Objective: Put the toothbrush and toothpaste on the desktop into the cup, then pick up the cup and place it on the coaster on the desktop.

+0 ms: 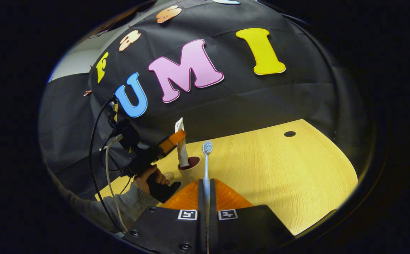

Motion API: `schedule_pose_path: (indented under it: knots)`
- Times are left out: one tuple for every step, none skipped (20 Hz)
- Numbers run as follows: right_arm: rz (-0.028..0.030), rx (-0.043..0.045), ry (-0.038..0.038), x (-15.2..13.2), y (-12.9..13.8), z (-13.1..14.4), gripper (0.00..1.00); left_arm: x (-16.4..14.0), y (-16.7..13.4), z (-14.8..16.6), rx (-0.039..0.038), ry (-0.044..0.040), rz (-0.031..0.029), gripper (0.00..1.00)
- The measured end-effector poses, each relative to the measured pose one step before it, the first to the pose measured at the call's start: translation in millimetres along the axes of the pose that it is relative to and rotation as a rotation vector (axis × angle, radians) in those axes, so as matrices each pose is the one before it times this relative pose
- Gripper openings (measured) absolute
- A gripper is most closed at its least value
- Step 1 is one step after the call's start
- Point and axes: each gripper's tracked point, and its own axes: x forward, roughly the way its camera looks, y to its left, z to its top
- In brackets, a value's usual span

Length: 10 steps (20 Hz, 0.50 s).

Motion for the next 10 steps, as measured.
schedule_pose_path:
  knots:
    - [-0.00007, 0.00446, -0.00776, 2.86, -2.31, 1.31, 0.07, 0.71, 0.28, -7.04, 0.00146, 0.00788, 0.0019, 0.2]
    - [0.00116, 0.00702, -0.00977, 2.66, -2.08, 2.92, 0.07, -0.18, -0.11, -4.9, -0.00011, 0.00067, 0.00168, 0.2]
    - [0.00196, 0.00852, -0.00688, 1.0, -1.36, 3.59, 0.07, -0.35, 1.21, -3.4, 0.00089, -0.00017, 0.00212, 0.2]
    - [0.00052, 0.00707, -0.00959, 1.44, -0.76, 3.05, 0.07, -0.88, 1.97, -5.1, 0.00342, 0.00278, 0.00338, 0.2]
    - [0.00055, 0.00492, -0.00936, 1.46, -1.37, 2.77, 0.07, -0.66, 0.83, -4.61, 0.00536, 0.00508, 0.00503, 0.2]
    - [0.00035, 0.00316, -0.00798, 2.61, -0.61, 3.52, 0.07, 0.0, 2.33, -4.79, 0.00489, 0.00741, 0.00606, 0.2]
    - [-0.00201, 0.00147, -0.00844, 1.88, -0.85, 3.89, 0.06, -1.84, 2.97, -5.02, -0.00104, 0.01053, 0.0077, 0.21]
    - [0.00202, 0.00129, -0.01002, 0.87, 0.33, 4.53, 0.06, -1.04, 2.04, -5.99, -0.00487, 0.01421, 0.00512, 0.23]
    - [0.00062, -0.00014, -0.01122, 2.23, 0.54, 5.41, 0.06, -3.51, -0.96, -2.18, -0.00441, 0.00666, -0.00845, 0.3]
    - [0.00419, 0.00082, -0.01257, 1.25, 0.98, 6.13, 0.06, -1.42, -0.54, -6.1, 0.00323, 0.0104, -0.00412, 0.26]
